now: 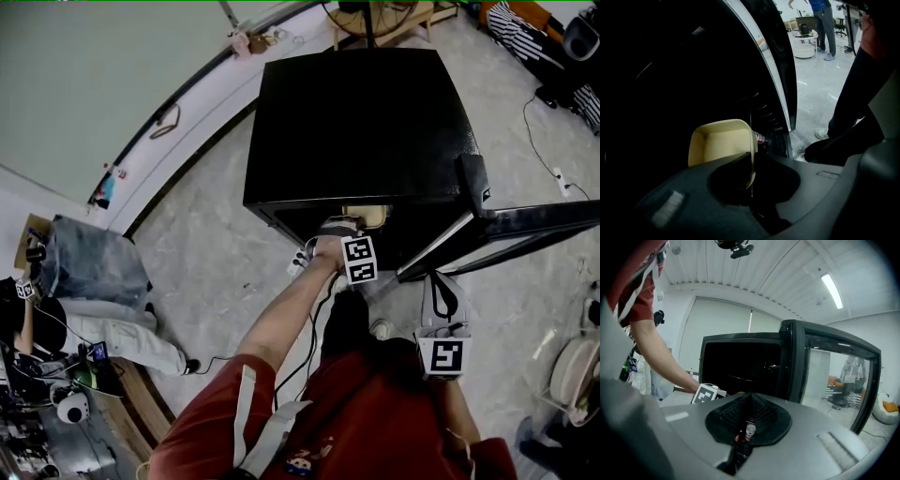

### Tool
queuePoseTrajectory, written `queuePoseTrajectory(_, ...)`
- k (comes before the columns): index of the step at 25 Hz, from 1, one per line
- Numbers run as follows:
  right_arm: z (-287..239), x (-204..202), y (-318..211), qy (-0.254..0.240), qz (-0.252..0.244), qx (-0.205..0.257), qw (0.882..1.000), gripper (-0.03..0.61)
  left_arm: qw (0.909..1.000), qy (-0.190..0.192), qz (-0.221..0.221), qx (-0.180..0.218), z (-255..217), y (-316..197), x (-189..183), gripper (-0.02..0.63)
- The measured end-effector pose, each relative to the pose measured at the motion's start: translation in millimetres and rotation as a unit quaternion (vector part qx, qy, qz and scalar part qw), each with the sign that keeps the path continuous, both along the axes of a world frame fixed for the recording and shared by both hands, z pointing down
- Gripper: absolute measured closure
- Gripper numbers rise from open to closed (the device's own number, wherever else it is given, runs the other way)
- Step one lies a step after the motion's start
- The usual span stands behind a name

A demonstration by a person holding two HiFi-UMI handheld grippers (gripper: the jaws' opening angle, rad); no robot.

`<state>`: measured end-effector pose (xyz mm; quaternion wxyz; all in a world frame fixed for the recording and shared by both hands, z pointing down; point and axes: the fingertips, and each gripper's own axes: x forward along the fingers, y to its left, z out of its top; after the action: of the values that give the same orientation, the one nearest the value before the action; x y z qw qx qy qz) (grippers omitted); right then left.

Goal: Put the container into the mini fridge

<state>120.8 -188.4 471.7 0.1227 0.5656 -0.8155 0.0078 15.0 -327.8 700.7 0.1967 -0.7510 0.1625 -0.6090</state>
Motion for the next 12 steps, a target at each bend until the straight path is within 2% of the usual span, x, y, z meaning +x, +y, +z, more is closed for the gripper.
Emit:
queuePoseTrajectory(7,2,2,2,0.011,0.007,-0.004,1.0,0.578,0.9999,0.0,-0.001,0.013,-4,-22,4,0.561)
queuePoseTrajectory(12,-5,-3,3,0.001,-0.003,0.005,1.0,0.578,0.9996,-0.001,-0.004,0.027,-4,-34,4,0.558)
